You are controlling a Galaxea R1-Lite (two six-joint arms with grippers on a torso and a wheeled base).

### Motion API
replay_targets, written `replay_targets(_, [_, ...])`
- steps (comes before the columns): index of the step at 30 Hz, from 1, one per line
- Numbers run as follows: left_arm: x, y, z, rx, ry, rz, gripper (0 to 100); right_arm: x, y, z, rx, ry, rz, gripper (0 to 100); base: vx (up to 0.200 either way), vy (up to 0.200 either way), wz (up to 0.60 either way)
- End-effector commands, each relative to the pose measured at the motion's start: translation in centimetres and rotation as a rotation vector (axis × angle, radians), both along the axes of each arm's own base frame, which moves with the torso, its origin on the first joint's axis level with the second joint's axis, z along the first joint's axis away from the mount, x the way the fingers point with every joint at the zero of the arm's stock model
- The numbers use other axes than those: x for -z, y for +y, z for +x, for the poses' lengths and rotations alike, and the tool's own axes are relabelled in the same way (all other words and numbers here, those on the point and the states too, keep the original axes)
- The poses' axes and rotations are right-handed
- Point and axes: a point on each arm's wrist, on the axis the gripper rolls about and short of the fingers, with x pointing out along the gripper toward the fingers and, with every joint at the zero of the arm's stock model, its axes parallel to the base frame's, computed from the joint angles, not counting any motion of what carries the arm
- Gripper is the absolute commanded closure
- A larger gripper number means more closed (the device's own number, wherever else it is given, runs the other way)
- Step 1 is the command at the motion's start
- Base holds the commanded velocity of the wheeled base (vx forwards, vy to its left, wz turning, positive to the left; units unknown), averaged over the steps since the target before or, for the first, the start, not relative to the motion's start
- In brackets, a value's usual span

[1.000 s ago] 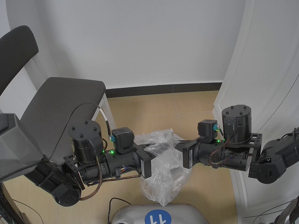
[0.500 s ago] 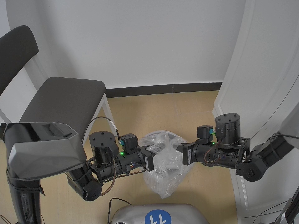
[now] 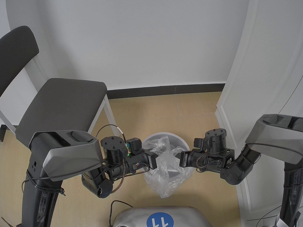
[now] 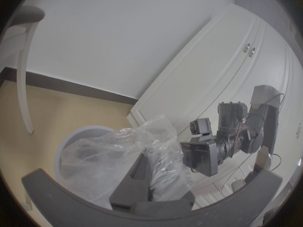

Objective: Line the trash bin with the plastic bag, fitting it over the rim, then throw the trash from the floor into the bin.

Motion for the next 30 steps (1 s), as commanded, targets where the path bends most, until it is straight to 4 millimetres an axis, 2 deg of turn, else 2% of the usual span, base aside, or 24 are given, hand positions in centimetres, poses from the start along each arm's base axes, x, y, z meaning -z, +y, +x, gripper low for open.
replay_targets(1, [2.4,0.9,1.8,-0.045,0.055,-0.020,100,3.7,0.4,1.4,0.025,0.035,0.027,100,0.000,0.000,0.00])
replay_targets(9, [3.0,1.1,3.3,-0.077,0.063,-0.057,100,3.1,0.8,2.9,0.076,-0.012,0.147,100,0.000,0.000,0.00])
replay_targets(11, [3.5,1.5,3.5,-0.089,0.065,-0.049,100,3.2,0.4,3.4,0.093,-0.012,0.153,100,0.000,0.000,0.00])
replay_targets(16, [3.3,2.9,4.3,-0.137,0.062,-0.055,100,2.9,-0.3,4.7,0.140,-0.044,0.164,100,0.000,0.000,0.00])
replay_targets(21, [3.7,3.2,4.9,-0.152,0.059,-0.060,100,3.2,-1.2,5.5,0.177,-0.044,0.171,100,0.000,0.000,0.00])
replay_targets(23, [3.4,3.2,5.0,-0.155,0.051,-0.062,100,3.0,-1.6,5.6,0.185,-0.046,0.170,100,0.000,0.000,0.00])
replay_targets(26, [1.6,4.1,5.1,-0.170,0.016,-0.066,100,1.9,-2.4,5.7,0.203,-0.057,0.162,100,0.000,0.000,0.00])
replay_targets(30, [-1.0,6.1,5.3,-0.210,-0.020,-0.046,100,0.6,-3.9,6.0,0.224,-0.040,0.103,100,0.000,0.000,0.00])
